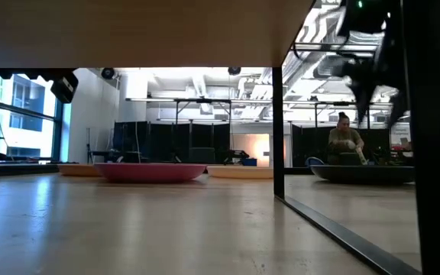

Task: Place and stack plates onto a shelf
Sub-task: Put the black plate on the shelf

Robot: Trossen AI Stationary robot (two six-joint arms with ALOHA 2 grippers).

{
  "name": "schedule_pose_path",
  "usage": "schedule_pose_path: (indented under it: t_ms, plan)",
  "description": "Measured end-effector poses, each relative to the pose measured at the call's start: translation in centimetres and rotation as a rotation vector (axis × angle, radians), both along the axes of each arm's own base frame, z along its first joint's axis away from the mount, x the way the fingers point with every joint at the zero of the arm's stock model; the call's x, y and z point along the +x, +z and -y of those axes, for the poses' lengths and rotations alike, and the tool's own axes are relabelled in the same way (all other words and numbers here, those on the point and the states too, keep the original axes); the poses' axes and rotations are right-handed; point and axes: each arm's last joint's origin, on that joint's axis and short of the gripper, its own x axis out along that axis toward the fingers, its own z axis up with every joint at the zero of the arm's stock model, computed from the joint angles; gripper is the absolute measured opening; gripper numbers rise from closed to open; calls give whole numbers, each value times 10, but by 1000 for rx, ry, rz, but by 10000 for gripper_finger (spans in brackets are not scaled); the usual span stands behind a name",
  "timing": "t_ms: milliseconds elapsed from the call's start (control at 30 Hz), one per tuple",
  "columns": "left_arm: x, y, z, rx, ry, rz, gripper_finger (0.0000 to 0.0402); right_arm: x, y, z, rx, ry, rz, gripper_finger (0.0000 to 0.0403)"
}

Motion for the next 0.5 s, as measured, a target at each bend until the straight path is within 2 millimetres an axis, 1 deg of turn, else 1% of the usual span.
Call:
schedule_pose_path:
  t_ms: [133, 367, 500]
  plan:
    - [0, 0, 0, 0, -1, 0, 0, -10, -16, -8, 80, -84, -115, 224]
    - [0, 0, 0, 0, 0, 0, 0, -18, -32, -12, 81, -229, -145, 225]
    - [0, 0, 0, 0, 0, 0, 0, -21, -43, -12, 92, -276, -145, 225]
